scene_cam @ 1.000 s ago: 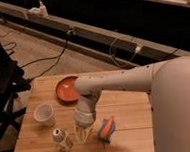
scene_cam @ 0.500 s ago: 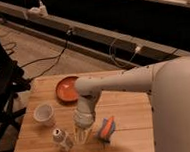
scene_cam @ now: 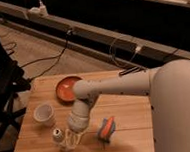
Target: Knock the bottle over
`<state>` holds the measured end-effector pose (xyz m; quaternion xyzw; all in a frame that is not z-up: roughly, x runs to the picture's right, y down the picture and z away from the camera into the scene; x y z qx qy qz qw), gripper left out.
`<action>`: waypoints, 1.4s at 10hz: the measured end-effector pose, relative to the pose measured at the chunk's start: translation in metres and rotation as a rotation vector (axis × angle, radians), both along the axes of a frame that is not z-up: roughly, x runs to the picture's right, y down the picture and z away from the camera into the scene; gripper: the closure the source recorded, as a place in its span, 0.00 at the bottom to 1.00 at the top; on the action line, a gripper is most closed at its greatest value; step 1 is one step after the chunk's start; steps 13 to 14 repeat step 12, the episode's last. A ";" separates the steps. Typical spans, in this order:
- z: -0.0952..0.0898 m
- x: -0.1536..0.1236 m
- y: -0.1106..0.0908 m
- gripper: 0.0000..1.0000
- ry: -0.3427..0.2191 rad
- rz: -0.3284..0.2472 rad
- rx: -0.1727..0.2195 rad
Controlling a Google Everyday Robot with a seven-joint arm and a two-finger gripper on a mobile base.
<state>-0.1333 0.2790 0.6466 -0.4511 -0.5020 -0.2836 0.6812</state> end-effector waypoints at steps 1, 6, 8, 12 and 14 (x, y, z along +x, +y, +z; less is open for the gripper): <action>0.002 -0.009 -0.004 1.00 -0.022 0.023 0.008; 0.029 -0.046 -0.042 1.00 -0.088 0.160 0.074; 0.037 -0.054 -0.056 1.00 -0.096 0.177 0.109; 0.037 -0.054 -0.055 0.74 -0.096 0.175 0.107; 0.037 -0.054 -0.055 0.74 -0.096 0.175 0.107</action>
